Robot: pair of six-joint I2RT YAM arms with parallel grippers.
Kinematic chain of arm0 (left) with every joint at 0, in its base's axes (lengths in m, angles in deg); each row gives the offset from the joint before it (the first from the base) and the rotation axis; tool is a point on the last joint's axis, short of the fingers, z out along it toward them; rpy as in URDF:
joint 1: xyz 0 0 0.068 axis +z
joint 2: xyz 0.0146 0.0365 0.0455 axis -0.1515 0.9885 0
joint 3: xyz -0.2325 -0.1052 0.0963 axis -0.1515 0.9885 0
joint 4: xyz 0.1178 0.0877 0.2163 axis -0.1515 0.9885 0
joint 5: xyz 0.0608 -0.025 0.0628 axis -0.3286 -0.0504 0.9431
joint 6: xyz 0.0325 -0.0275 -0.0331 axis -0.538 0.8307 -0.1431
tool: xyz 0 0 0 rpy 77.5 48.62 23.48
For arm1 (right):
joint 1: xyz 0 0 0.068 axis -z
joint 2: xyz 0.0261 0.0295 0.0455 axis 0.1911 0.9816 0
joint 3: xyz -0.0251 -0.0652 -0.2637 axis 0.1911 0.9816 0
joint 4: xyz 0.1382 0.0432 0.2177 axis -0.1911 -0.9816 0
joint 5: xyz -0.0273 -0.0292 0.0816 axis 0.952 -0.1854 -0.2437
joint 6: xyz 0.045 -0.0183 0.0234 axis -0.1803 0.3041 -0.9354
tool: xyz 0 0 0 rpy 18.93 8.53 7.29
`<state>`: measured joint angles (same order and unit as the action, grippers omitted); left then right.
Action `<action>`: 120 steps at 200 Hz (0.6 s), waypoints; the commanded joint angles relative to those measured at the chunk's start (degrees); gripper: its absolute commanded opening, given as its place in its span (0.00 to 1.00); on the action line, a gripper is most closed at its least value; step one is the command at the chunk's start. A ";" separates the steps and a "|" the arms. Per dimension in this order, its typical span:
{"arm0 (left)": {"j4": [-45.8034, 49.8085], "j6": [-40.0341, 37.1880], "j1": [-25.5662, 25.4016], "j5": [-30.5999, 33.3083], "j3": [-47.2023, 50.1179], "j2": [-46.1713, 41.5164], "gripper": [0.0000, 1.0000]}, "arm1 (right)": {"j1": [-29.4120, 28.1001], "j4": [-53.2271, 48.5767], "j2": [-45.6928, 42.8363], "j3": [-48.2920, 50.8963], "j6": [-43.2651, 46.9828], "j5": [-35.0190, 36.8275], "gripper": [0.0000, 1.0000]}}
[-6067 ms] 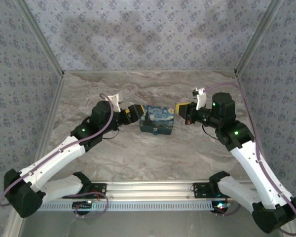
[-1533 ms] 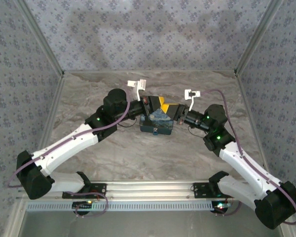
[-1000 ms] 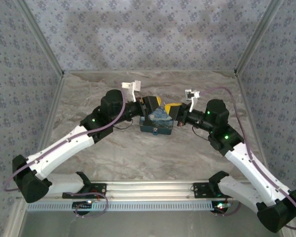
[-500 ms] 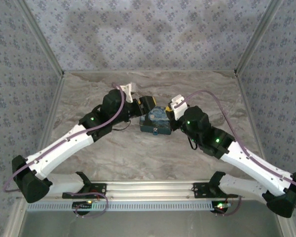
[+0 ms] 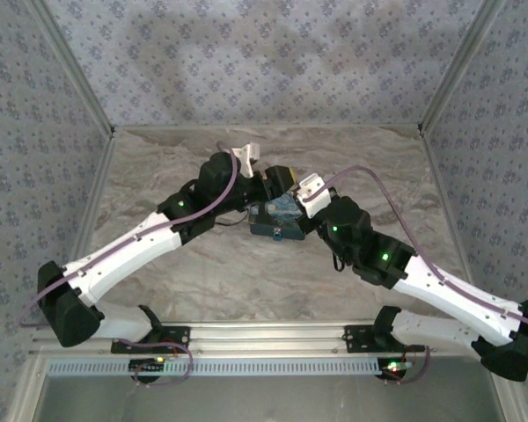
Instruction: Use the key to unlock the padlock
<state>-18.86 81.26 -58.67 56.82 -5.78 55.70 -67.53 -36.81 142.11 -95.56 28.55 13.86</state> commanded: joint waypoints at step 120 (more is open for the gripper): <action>-3.23 4.80 -1.74 -2.07 -4.80 3.84 0.28 | -3.17 6.75 -0.69 2.95 6.01 10.70 0.00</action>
<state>-20.59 85.35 -60.11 54.88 -8.64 59.51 -70.04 -32.24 142.11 -92.98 33.07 21.71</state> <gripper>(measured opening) 0.319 0.064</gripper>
